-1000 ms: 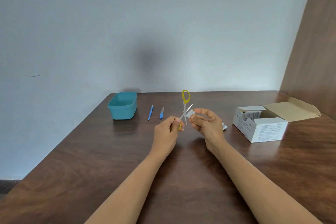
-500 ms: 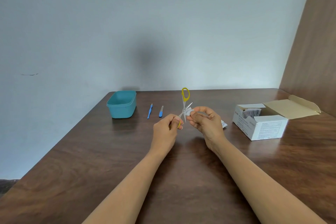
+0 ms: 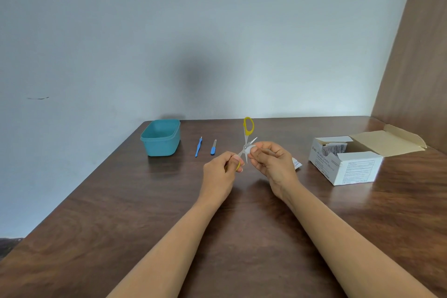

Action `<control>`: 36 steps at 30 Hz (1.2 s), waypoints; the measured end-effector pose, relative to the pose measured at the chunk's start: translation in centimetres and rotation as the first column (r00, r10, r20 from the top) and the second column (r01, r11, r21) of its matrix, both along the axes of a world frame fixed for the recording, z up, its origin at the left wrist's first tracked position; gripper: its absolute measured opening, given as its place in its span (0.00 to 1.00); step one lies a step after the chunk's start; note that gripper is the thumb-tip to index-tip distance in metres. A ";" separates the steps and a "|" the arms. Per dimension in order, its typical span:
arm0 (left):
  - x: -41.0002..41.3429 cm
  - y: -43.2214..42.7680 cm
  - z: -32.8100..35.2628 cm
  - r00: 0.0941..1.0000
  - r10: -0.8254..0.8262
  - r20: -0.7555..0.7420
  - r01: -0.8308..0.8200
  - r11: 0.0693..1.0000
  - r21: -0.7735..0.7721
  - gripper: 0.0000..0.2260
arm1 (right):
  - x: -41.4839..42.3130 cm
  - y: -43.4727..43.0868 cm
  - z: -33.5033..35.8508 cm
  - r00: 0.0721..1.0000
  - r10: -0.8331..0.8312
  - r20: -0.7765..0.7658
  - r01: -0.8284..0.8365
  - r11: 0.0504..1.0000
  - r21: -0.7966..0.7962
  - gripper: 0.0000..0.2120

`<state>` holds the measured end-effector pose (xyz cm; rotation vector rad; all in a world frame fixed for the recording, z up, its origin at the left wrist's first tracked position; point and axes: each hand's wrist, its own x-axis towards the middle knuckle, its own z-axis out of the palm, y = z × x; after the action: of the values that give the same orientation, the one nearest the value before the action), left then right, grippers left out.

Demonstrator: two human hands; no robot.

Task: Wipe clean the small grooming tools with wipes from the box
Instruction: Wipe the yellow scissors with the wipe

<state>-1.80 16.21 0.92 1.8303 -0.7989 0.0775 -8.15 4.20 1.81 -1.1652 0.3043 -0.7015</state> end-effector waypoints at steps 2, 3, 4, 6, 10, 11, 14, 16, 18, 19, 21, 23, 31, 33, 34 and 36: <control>0.0 0.0 0.0 1.000 -0.006 0.009 0.006 1.000 0.001 0.11 | 0.0 0.1 0.1 1.000 -0.002 0.002 0.002 1.000 0.000 0.07; 0.0 0.0 0.0 1.000 -0.009 0.014 0.009 1.000 0.002 0.11 | 0.1 0.2 0.1 1.000 -0.008 0.004 0.008 1.000 0.003 0.06; 0.0 0.0 -0.1 1.000 -0.012 0.019 0.012 1.000 0.003 0.11 | 0.1 0.3 0.1 1.000 -0.016 0.007 0.016 1.000 0.008 0.06; 0.0 0.0 -0.1 1.000 -0.018 0.025 0.018 1.000 0.007 0.11 | 0.1 0.5 0.3 0.999 -0.031 0.016 0.031 0.999 0.027 0.07; 0.0 0.0 -0.1 0.999 -0.030 0.044 0.030 1.000 0.005 0.10 | 0.2 0.7 0.2 0.999 -0.048 -0.020 0.049 0.997 0.056 0.07; 0.0 0.0 -0.1 0.998 -0.034 0.051 0.034 0.999 0.003 0.10 | 0.2 0.7 0.1 0.998 -0.041 -0.044 0.043 0.997 0.058 0.06; 0.1 0.0 -0.1 0.996 -0.046 0.072 0.046 0.999 0.001 0.10 | 0.2 0.6 -0.2 0.993 0.003 -0.118 0.001 0.999 0.034 0.05; 0.2 0.1 -0.1 0.991 -0.064 0.114 0.062 0.998 0.019 0.10 | 0.3 0.5 -0.3 0.991 0.012 -0.137 -0.010 1.000 0.020 0.07; 0.3 0.2 0.0 0.985 -0.080 0.150 0.075 0.997 0.036 0.10 | 0.4 0.5 -0.3 0.991 -0.002 -0.135 0.005 1.000 0.018 0.07; 0.4 0.2 0.0 0.984 -0.085 0.158 0.079 0.996 0.043 0.10 | 0.4 0.6 -0.2 0.991 -0.017 -0.133 0.019 1.000 0.013 0.07; 0.4 0.2 -0.1 0.982 -0.099 0.160 0.091 0.994 0.059 0.11 | 0.4 0.7 -0.2 0.991 -0.049 -0.128 0.049 0.999 -0.005 0.08; 0.3 0.1 -0.2 0.980 -0.115 0.165 0.105 0.992 0.069 0.10 | 0.3 0.6 0.0 0.989 -0.076 -0.123 0.076 0.997 -0.002 0.10; 0.5 0.2 -0.4 0.974 -0.104 0.202 0.092 0.993 0.070 0.11 | 0.2 0.4 0.0 0.988 -0.006 -0.153 0.008 1.000 0.014 0.05; 0.6 0.2 -0.4 0.976 -0.104 0.193 0.092 0.993 0.069 0.11 | 0.2 0.4 0.1 0.988 -0.002 -0.154 0.006 1.000 0.024 0.06; 0.5 0.1 -0.4 0.978 -0.097 0.186 0.083 0.993 0.080 0.11 | 0.2 0.4 0.1 0.988 -0.009 -0.156 0.014 0.999 0.032 0.06; 0.6 -0.2 -0.4 0.981 -0.071 0.180 0.050 0.991 0.121 0.13 | 0.2 0.3 0.1 0.987 -0.026 -0.156 0.035 0.998 0.050 0.06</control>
<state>-1.22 16.04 0.51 1.9267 -1.0070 0.1663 -7.95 4.51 1.92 -1.1694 0.4699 -0.6269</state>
